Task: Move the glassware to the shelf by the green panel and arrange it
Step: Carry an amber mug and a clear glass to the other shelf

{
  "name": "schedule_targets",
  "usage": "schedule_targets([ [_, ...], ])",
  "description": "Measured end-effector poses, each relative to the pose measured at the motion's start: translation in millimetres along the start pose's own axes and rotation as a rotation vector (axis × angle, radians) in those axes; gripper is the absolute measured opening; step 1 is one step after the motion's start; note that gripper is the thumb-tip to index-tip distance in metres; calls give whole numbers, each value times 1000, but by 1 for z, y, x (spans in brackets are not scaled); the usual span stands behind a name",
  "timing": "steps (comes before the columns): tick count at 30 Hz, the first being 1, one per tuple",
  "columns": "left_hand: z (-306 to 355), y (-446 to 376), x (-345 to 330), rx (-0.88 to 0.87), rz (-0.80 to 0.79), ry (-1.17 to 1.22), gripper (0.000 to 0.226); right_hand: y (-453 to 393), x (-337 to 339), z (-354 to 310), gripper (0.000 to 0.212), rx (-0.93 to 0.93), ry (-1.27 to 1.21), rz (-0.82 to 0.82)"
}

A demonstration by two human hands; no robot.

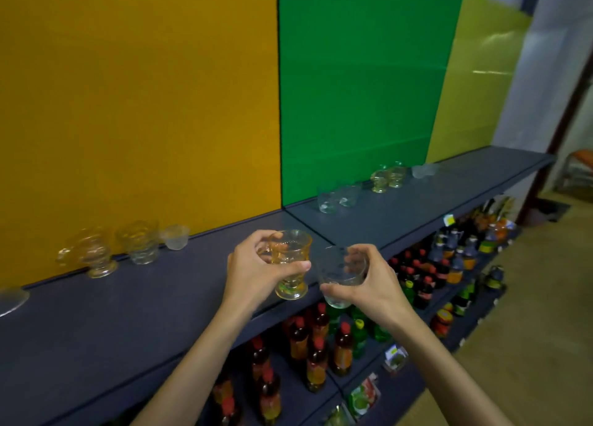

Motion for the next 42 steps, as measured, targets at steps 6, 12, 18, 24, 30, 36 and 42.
schedule_targets([
  [6, 31, -3, -105, -12, -11, 10, 64, 3, 95, 60, 81, -27, 12, 45],
  [12, 45, -24, -176, -20, -22, -12, 64, -22, 157, 108, 83, -60, 34, 96],
  [18, 30, -68, -225, 15, 3, -34, 67, -84, 176, 145, 87, -42, 8, 71],
  [24, 13, -128, -250, 44, 119, -50, 67, -172, 169, 171, 95, -4, -27, -4],
  [30, -5, -182, -239, 85, 271, -104, 71, -268, 147, 175, 87, 30, -17, -140],
  [36, -12, -211, -229, 113, 379, -141, 71, -339, 120, 176, 85, 61, -18, -218],
  [42, -9, -232, -231, 112, 461, -191, 73, -380, 102, 188, 86, 88, -2, -275],
])
Point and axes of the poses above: each hand's wrist, its own y-axis away from the middle knuckle, its own x-axis out of the back of the hand, z = x × y, the point moved 5 cm from there along -y, towards the middle knuckle, and after that the axes turned 3 degrees about -z, right-handed, at the moved point
